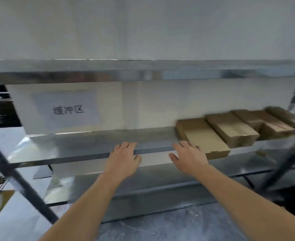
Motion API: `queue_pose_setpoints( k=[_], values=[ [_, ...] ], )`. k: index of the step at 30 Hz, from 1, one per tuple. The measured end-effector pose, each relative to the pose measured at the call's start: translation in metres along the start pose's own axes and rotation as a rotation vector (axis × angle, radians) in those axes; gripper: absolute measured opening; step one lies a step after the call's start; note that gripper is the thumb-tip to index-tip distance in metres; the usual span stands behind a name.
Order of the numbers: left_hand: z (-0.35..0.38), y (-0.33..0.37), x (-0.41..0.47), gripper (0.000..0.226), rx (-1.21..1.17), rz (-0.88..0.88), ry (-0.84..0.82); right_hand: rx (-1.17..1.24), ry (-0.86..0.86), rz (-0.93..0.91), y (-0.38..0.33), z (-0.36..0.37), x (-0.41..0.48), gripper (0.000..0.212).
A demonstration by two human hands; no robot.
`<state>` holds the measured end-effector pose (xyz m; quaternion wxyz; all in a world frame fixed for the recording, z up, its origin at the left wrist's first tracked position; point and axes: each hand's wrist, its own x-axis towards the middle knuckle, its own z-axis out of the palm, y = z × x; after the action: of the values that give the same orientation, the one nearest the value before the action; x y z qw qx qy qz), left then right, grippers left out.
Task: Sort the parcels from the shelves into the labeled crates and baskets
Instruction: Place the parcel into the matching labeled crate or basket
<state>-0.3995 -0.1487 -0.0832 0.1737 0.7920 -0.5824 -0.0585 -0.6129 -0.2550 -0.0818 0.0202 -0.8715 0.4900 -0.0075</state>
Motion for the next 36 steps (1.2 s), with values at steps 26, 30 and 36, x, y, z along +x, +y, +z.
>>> queue_pose_setpoints(
  k=[26,30,36],
  values=[
    [0.19,0.162,0.211,0.056,-0.098,0.273,-0.288,0.268,-0.044,0.608,0.217,0.073,0.085,0.036],
    [0.21,0.161,0.21,0.052,-0.155,0.236,-0.217,0.472,-0.022,0.608,0.228,0.09,0.092,0.037],
    [0.224,0.172,0.199,0.053,-0.486,-0.024,-0.242,0.769,0.073,0.651,0.239,0.101,0.104,0.054]
  ],
)
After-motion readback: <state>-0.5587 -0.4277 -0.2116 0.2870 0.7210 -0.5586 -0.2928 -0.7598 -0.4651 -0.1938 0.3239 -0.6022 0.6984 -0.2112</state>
